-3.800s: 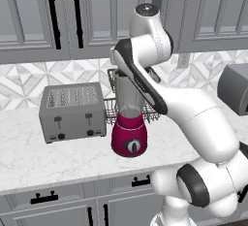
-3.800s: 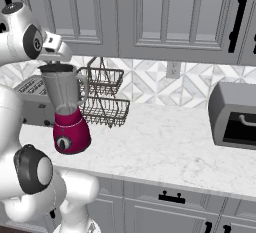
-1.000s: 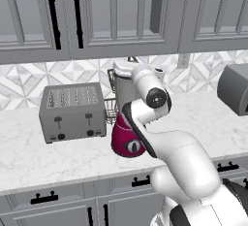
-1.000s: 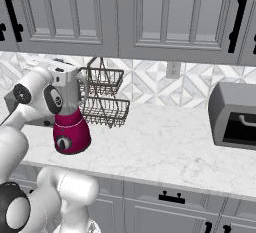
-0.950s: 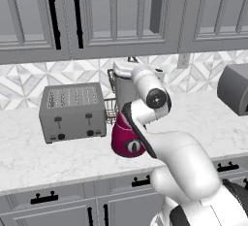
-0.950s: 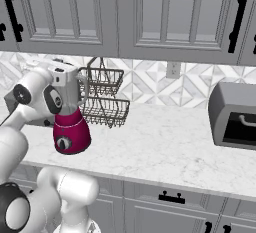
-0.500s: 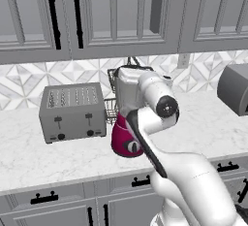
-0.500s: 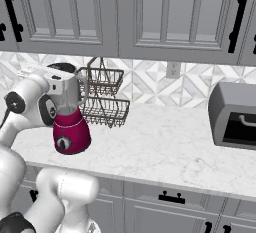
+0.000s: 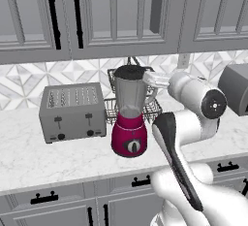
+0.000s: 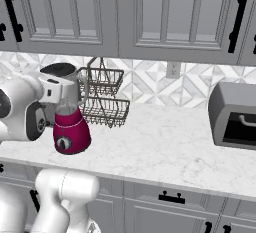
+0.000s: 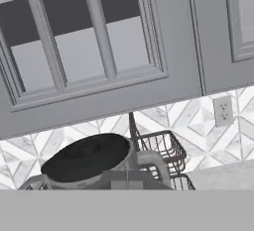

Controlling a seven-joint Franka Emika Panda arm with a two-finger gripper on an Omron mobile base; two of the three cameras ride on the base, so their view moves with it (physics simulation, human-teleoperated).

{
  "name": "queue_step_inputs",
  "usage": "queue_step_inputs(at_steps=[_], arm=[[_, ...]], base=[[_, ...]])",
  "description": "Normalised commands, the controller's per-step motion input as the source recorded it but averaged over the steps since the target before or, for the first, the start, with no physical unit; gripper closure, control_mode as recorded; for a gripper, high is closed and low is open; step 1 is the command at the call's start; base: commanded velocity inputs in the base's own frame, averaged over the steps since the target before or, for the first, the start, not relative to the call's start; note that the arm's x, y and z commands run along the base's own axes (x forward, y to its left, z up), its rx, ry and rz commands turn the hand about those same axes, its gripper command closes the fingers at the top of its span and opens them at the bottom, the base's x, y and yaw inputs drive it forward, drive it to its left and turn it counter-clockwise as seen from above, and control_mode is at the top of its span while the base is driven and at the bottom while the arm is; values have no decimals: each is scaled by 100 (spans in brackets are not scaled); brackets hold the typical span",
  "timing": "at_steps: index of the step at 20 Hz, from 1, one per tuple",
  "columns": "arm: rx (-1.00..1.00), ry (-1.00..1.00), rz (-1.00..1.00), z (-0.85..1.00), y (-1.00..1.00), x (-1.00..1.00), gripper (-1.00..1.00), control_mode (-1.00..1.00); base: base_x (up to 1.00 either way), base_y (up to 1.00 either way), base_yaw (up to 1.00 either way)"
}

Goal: Close the lid blender by securely placing the lid on top.

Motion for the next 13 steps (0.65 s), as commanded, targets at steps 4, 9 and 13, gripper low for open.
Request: queue_step_inputs(at_steps=[4,9,13], arm=[[0,17,-13,13,-81,-78,100,-100],[0,20,-9,2,-74,-67,100,-100],[0,19,0,0,-53,-69,100,-100]], base=[[0,0,0],[0,0,0],[0,0,0]])
